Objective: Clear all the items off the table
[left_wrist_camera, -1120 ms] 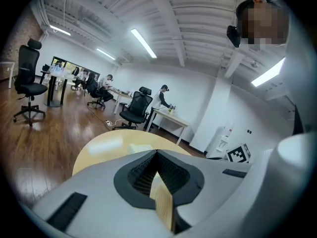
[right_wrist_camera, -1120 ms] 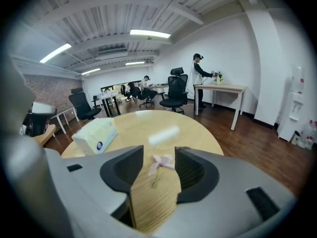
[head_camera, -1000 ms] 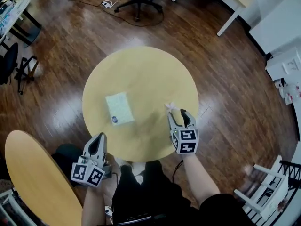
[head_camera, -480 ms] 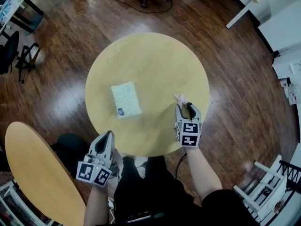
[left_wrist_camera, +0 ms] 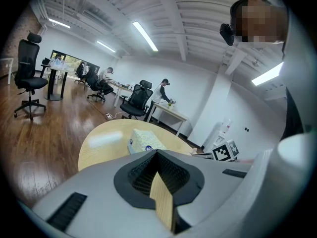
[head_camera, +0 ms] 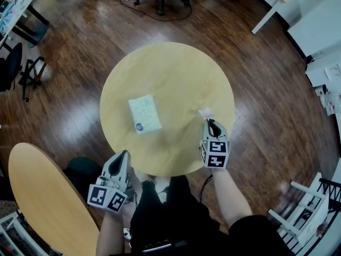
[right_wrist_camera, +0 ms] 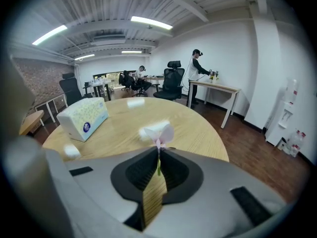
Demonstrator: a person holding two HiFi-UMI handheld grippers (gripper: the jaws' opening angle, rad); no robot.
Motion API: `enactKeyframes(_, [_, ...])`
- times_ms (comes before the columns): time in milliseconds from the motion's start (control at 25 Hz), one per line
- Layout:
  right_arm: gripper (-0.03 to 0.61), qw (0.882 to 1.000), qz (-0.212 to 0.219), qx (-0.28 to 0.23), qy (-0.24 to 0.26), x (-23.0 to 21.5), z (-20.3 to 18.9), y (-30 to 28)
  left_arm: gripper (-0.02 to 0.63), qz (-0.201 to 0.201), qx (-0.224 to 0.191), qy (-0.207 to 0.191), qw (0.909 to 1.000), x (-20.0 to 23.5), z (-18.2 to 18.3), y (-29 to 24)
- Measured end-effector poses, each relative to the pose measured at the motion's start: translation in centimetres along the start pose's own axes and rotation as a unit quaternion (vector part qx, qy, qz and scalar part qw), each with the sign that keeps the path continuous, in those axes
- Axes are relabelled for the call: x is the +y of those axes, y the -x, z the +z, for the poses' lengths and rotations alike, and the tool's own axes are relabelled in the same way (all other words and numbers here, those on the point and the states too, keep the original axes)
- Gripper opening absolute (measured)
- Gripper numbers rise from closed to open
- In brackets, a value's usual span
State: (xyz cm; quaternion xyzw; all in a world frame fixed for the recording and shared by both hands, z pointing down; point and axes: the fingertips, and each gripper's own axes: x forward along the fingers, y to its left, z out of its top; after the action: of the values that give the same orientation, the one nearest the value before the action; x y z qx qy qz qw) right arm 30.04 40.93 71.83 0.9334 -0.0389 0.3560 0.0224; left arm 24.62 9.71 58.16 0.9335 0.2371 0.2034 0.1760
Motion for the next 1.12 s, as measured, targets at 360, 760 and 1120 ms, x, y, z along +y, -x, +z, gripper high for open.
enactKeyframes(360, [0.018, 0.995, -0.035, -0.097, -0.010, -2.8, 8.3, 7.0, -0.009, -0.036, -0.067, -0.038, 0.9964, -1.7, 7.5, -0.4])
enactKeyframes(760, [0.015, 0.953, -0.052, -0.297, -0.020, -4.9, 23.1, 17.6, -0.009, -0.119, -0.195, -0.114, 0.9668, -7.5, 19.3, -1.5])
enactKeyframes(1120, [0.015, 0.939, -0.020, -0.343, -0.016, -3.7, 24.7, 19.6, -0.009, -0.061, -0.243, -0.132, 0.9591, -5.3, 19.9, 3.2])
